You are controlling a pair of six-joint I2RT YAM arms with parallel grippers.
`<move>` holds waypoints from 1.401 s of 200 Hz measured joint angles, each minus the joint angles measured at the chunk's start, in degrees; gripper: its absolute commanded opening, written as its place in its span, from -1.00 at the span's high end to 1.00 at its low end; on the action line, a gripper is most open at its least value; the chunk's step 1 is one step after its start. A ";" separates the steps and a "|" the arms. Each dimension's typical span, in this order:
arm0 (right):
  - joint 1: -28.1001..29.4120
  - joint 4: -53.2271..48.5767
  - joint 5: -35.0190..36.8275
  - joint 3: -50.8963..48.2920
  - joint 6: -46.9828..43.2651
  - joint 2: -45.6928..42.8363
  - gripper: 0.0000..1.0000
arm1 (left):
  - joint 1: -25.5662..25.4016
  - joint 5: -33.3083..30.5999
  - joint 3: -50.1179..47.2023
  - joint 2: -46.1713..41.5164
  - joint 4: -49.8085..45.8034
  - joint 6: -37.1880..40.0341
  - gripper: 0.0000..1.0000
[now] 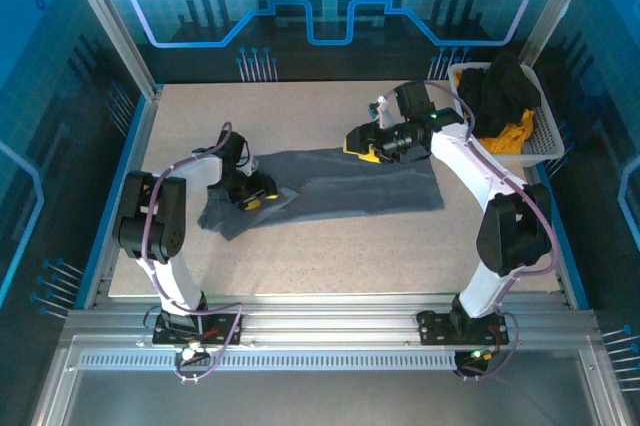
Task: Fold and stack the t-shirts
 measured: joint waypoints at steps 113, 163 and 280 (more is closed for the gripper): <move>0.26 0.20 0.02 0.02 0.35 0.42 -0.22 | -6.45 5.40 -8.48 -12.13 -1.77 -4.61 -0.07; 0.42 0.31 -0.70 0.00 -0.79 0.42 -0.25 | 1.55 -2.01 -0.52 -10.05 -3.69 -0.70 -0.19; 1.51 0.44 -4.94 0.00 -2.69 0.55 -0.24 | 2.89 1.75 1.25 0.68 -6.99 8.48 -0.14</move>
